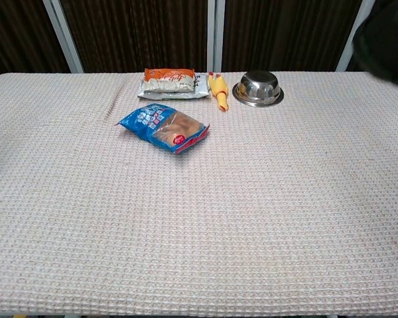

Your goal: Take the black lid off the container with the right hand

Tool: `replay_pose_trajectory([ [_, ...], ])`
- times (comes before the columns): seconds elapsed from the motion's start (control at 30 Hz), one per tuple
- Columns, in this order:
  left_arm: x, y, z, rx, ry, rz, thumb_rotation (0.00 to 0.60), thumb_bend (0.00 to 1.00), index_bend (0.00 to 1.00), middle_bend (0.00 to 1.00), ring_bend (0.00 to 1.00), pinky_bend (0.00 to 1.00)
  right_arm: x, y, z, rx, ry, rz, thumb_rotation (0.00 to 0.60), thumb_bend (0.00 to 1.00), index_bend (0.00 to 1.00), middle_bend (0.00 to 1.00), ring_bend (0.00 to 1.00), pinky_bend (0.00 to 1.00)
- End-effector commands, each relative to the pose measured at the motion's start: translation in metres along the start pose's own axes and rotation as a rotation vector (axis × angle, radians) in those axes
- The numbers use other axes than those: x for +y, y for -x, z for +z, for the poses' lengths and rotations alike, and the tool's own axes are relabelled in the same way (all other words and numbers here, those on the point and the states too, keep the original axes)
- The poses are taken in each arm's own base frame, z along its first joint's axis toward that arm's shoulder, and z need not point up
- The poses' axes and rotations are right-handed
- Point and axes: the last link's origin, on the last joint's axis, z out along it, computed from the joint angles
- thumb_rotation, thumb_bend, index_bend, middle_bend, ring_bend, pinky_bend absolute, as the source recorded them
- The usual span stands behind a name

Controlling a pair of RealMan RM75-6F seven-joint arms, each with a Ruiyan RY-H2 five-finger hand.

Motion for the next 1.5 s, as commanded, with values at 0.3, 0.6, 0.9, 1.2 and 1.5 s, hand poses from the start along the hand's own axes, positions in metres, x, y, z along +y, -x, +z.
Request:
replay_pose_trajectory([
  [0.3, 0.003, -0.006, 0.001, 0.014, 0.01, -0.008, 0.6, 0.09, 0.16, 0.08, 0.0, 0.15, 0.089, 0.075, -0.007, -0.308, 0.317, -0.173, 0.6, 0.19, 0.4, 0.44, 0.11, 0.0],
  [0.6, 0.006, -0.003, 0.0, 0.008, 0.009, -0.023, 0.6, 0.09, 0.16, 0.08, 0.0, 0.15, 0.107, 0.046, -0.019, -0.253, 0.392, -0.164, 0.6, 0.19, 0.4, 0.44, 0.11, 0.0],
  [0.9, -0.003, -0.008, -0.001, 0.023, -0.013, -0.03, 0.6, 0.09, 0.16, 0.08, 0.0, 0.15, 0.027, 0.132, 0.037, -0.439, 0.204, 0.008, 0.6, 0.2, 0.4, 0.44, 0.11, 0.0],
  [1.2, -0.012, -0.01, -0.002, 0.017, -0.024, -0.046, 0.6, 0.09, 0.16, 0.08, 0.0, 0.15, 0.046, 0.083, 0.044, -0.296, 0.292, -0.04, 0.6, 0.2, 0.4, 0.44, 0.11, 0.0],
  [1.5, 0.0, 0.006, 0.004, -0.008, 0.013, -0.063, 0.6, 0.09, 0.16, 0.08, 0.0, 0.15, 0.071, 0.061, 0.024, -0.351, 0.359, -0.079, 0.6, 0.2, 0.4, 0.44, 0.11, 0.0],
])
